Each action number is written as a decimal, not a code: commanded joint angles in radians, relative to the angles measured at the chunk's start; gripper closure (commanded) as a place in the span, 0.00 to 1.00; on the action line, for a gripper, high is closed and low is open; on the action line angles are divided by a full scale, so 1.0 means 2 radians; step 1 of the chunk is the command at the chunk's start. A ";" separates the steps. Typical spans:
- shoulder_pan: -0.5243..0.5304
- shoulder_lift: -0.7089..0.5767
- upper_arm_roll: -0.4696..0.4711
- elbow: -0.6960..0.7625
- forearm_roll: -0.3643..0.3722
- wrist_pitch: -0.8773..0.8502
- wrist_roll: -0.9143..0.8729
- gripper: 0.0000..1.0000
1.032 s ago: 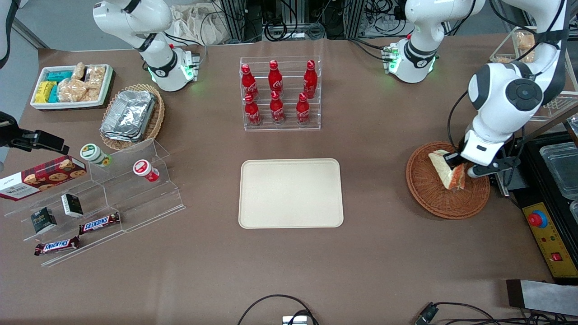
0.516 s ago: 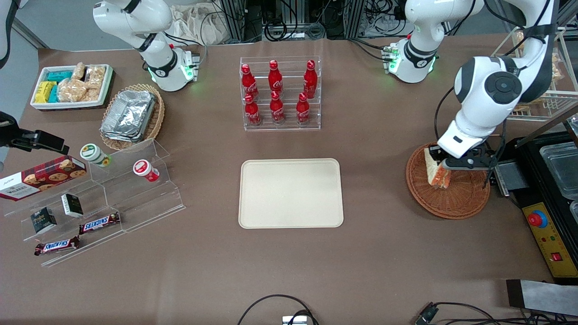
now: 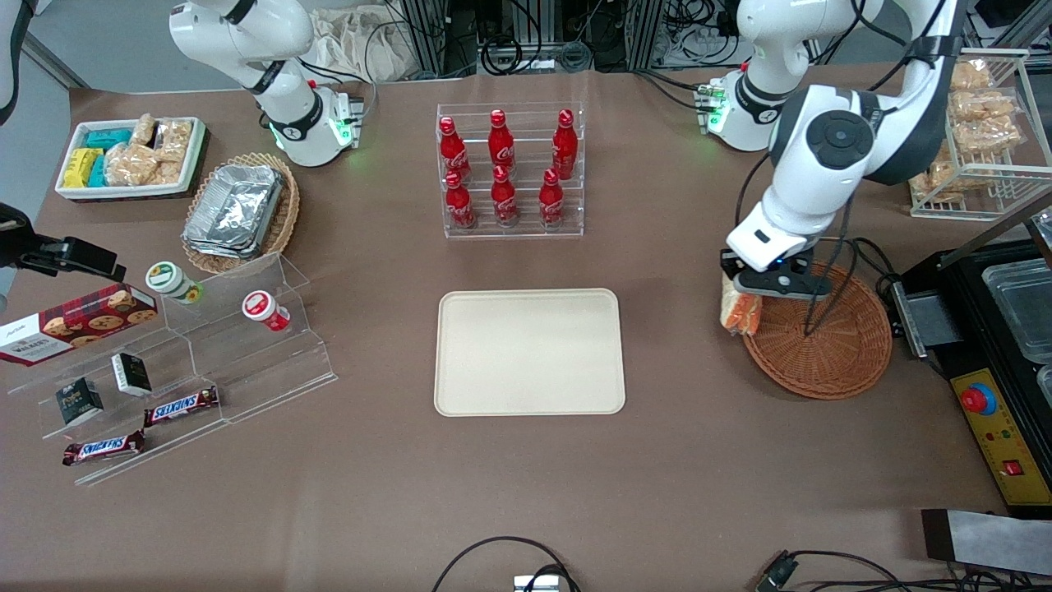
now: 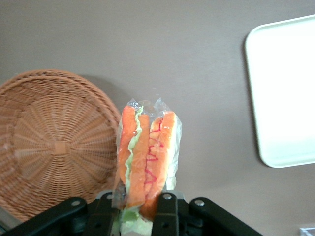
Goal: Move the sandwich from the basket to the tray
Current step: 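Carry the held sandwich with the left gripper over the beige tray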
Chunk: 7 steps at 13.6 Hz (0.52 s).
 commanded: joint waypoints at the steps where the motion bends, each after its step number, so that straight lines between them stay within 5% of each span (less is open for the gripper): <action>1: 0.002 0.029 -0.030 0.033 -0.004 -0.014 -0.039 0.75; 7: 0.002 0.092 -0.067 0.086 -0.004 -0.013 -0.101 0.75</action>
